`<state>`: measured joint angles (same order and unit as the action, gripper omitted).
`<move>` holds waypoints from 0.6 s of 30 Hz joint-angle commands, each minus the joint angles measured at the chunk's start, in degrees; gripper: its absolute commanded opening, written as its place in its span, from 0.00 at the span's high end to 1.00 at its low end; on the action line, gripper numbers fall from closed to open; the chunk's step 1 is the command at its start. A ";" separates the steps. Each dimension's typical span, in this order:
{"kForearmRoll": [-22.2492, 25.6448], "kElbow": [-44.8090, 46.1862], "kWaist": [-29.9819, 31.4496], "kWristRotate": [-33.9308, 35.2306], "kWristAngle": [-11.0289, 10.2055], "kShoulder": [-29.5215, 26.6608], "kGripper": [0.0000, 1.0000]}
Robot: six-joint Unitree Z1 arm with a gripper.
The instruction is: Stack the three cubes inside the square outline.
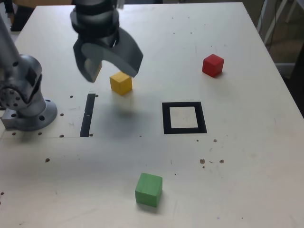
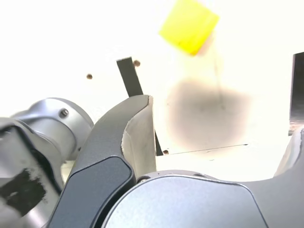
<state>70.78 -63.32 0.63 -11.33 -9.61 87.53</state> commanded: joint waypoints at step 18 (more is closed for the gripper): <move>5.09 -27.72 -7.88 -22.62 -3.17 17.57 0.03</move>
<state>75.55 -90.09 -6.88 -33.42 -12.51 104.51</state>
